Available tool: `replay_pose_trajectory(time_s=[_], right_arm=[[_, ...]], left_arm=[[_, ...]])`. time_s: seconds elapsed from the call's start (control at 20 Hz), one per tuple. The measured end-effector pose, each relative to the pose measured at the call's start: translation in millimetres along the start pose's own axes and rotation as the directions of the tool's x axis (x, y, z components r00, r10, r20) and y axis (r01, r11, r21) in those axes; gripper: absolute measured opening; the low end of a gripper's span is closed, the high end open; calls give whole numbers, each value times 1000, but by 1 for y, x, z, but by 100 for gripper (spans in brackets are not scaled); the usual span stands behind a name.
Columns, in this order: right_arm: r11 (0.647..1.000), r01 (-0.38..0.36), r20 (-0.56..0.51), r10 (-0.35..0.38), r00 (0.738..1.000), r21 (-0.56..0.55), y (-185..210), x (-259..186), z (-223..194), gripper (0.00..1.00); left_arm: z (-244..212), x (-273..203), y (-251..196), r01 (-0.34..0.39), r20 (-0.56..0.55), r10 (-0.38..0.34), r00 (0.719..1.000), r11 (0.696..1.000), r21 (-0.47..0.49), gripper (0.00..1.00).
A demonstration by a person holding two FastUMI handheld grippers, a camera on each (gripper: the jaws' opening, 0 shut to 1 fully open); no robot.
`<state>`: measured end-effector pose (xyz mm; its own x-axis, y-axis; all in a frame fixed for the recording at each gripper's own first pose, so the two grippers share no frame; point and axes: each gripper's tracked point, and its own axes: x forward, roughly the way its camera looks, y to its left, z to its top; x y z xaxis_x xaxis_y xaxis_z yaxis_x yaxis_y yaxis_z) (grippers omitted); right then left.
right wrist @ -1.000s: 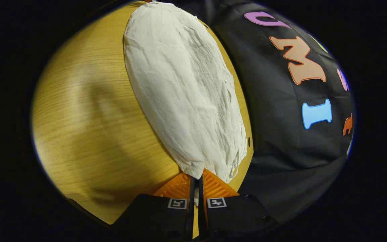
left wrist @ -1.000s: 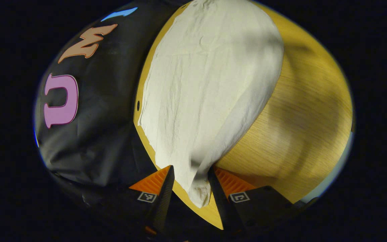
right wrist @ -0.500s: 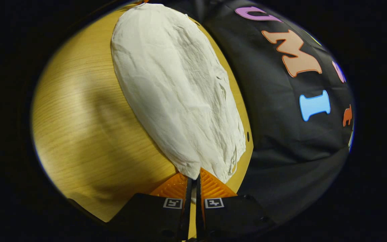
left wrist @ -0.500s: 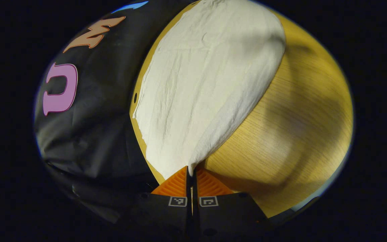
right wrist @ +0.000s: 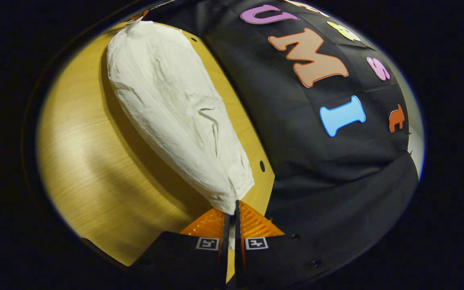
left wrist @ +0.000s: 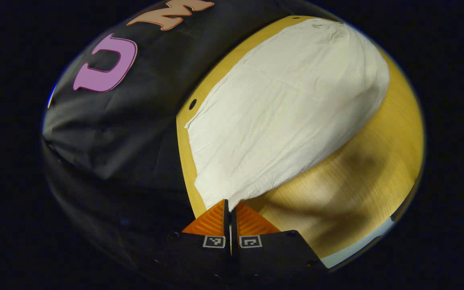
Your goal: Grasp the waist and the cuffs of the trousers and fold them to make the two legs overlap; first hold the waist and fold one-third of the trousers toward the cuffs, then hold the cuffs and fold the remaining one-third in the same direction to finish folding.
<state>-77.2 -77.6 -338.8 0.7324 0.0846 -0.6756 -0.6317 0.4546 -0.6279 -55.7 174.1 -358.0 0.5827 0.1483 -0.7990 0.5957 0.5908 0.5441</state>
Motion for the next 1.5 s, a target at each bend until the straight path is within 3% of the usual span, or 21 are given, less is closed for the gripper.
replay_pose_trajectory(time_s=[0.2, 0.35, 0.5, 0.75, 1.05, 1.5], right_arm=[[998, 45, 67, -48, 997, 46, -38, 7, 23, 9], [992, 68, 83, -77, 994, 107, -60, 21, 35, 9], [974, 107, 44, -118, 992, 200, -79, 38, 44, 9], [963, 146, 10, -152, 988, 225, -94, 77, 68, 9], [960, 144, -57, -134, 989, 242, -87, 130, 70, 9], [938, 142, -185, -86, 979, 317, -42, 208, 58, 10]], left_arm=[[49, 0, 35, -109, 43, 115, 992, 988, -112, 0], [69, 2, 62, -168, 55, 187, 981, 955, -243, 0], [89, -13, 88, -154, 61, 189, 980, 918, -365, 0], [110, -31, 109, -133, 89, 179, 980, 915, -381, 0], [112, -24, 96, -101, 103, 145, 984, 930, -353, 0], [103, 13, 90, -59, 65, 88, 994, 932, -358, 0]])
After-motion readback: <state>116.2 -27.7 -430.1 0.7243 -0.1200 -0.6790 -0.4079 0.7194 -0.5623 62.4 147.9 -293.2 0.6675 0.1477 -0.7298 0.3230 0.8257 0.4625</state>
